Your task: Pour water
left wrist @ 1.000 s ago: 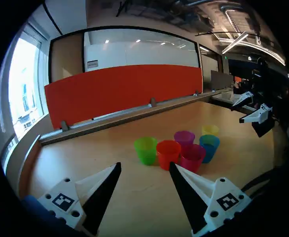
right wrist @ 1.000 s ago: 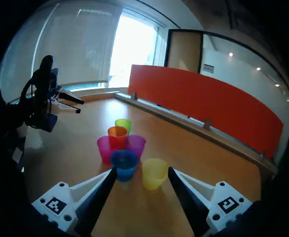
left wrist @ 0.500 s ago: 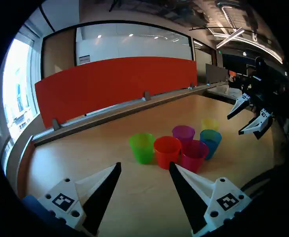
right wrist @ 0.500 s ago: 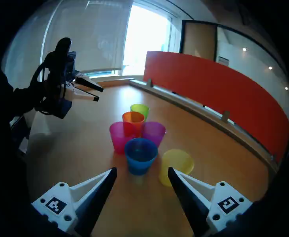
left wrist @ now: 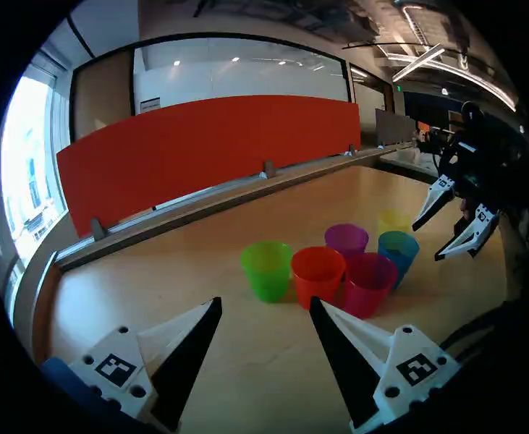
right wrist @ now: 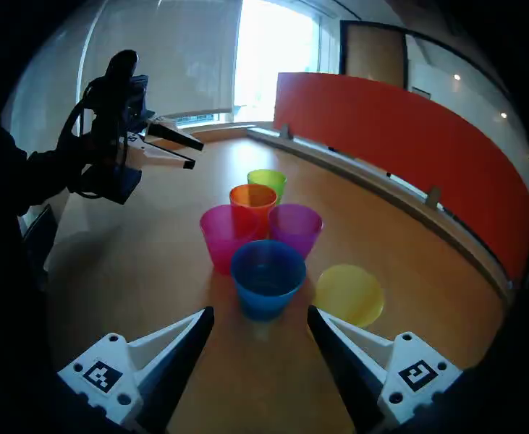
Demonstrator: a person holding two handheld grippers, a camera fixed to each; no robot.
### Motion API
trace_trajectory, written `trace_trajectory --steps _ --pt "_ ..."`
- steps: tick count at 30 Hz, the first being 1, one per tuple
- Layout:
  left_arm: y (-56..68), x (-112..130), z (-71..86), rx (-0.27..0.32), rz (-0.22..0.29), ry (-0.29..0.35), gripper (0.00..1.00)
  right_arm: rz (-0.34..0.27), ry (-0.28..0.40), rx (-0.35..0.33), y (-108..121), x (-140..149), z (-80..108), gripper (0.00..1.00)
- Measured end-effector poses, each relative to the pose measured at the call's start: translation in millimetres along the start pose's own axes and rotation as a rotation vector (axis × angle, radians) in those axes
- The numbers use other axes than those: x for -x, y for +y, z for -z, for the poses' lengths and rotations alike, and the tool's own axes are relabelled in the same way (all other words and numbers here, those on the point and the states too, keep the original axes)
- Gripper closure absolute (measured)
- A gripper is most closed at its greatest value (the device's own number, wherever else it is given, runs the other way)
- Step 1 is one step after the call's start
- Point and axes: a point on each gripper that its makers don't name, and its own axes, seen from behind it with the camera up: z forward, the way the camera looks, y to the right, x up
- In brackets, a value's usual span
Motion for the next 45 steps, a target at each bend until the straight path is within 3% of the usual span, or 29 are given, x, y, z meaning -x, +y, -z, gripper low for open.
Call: trace_trajectory --steps 20,30,45 --pt "4.1 -4.0 -12.9 0.014 -0.008 0.003 0.1 0.004 -0.013 -0.021 4.0 -2.7 -28.4 0.0" --pt "1.8 -2.3 -18.7 0.012 -0.017 -0.003 0.1 0.016 -0.012 -0.029 5.1 -8.6 -41.5 0.0" --pt "-2.6 -0.5 -25.5 0.01 -0.011 -0.006 0.1 -0.013 -0.003 -0.032 5.2 -15.6 -57.1 0.0"
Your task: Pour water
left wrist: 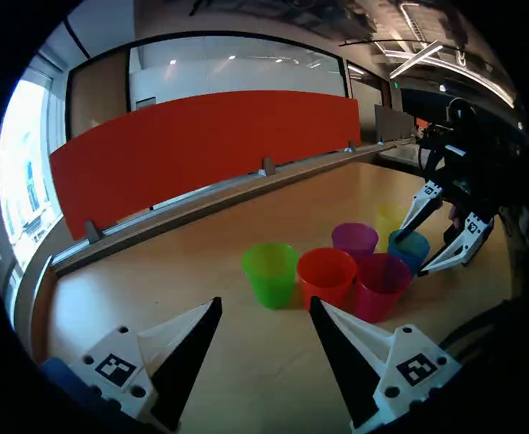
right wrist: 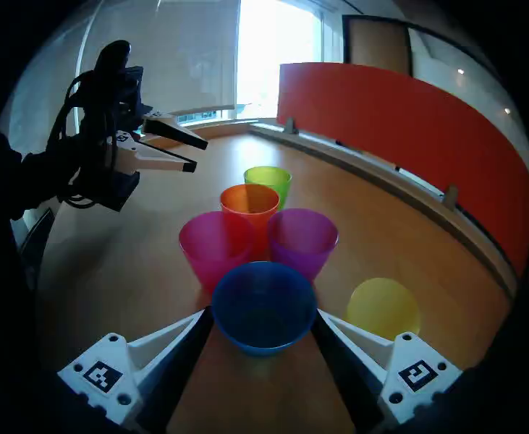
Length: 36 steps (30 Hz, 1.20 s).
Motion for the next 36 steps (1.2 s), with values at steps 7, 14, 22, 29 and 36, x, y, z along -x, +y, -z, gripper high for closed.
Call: trace_trajectory --steps 7,14,22,29,36 --pt "-2.2 1.6 0.8 0.0 0.005 0.002 0.1 -0.004 0.012 0.0 0.5 -3.8 -2.3 0.02" --pt "-2.3 2.7 0.1 0.001 0.003 0.003 0.1 -0.006 0.017 0.007 2.4 -3.8 -3.3 0.08" --pt "-3.8 4.3 -3.8 -0.001 -0.002 0.001 0.1 -0.014 0.024 0.011 2.1 -3.5 -2.6 0.09" --pt "-0.5 5.4 -7.5 0.017 -0.005 -0.003 0.1 -0.019 0.029 0.008 0.8 -3.3 -0.5 0.09" --pt "1.3 9.7 -18.4 0.044 -0.019 -0.025 0.1 -0.024 0.046 0.003 -0.1 -8.5 3.8 0.09"
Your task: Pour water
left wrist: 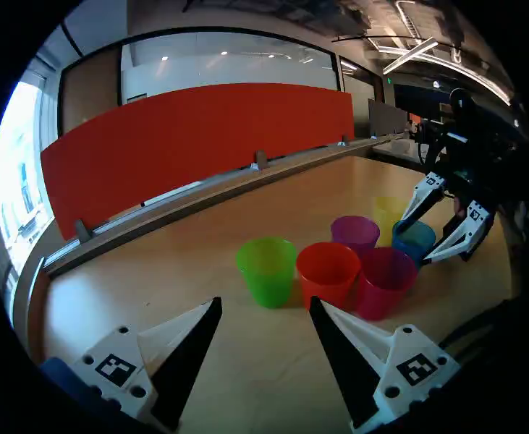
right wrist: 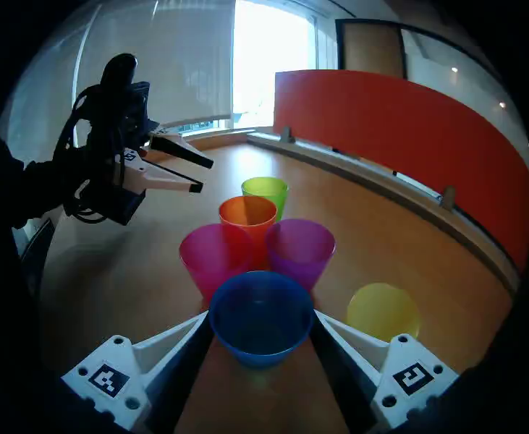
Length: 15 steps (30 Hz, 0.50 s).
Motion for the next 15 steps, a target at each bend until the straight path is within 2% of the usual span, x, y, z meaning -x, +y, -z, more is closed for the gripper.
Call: trace_trajectory --steps 15 --pt "-8.1 7.2 -28.4 0.023 -0.004 -0.04 0.1 0.006 0.029 -0.005 -5.9 -11.8 13.5 0.09"
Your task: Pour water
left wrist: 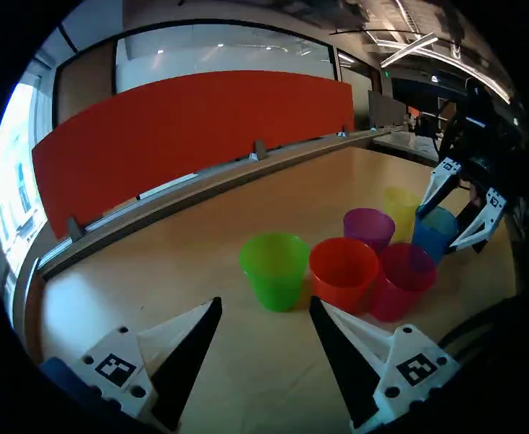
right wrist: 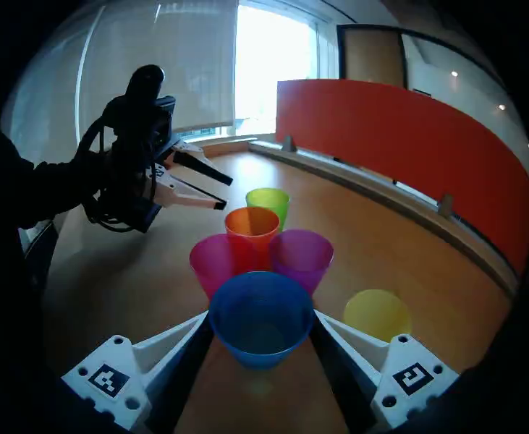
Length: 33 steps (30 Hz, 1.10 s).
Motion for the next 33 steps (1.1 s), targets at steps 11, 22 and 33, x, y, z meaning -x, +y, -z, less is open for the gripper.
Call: trace_trajectory --steps 11,22,33 --pt "-2.1 1.2 -23.1 0.031 0.0 -0.03 0.1 0.013 0.016 -0.009 -5.9 -5.0 10.7 0.09" --pt "4.5 -4.3 -39.9 0.071 0.0 -0.031 0.1 0.01 0.015 -0.01 -5.4 -2.7 16.4 0.09" --pt "4.8 -12.0 -52.4 0.075 -0.003 -0.021 0.1 0.018 0.014 -0.011 -5.6 -1.9 18.7 0.09"
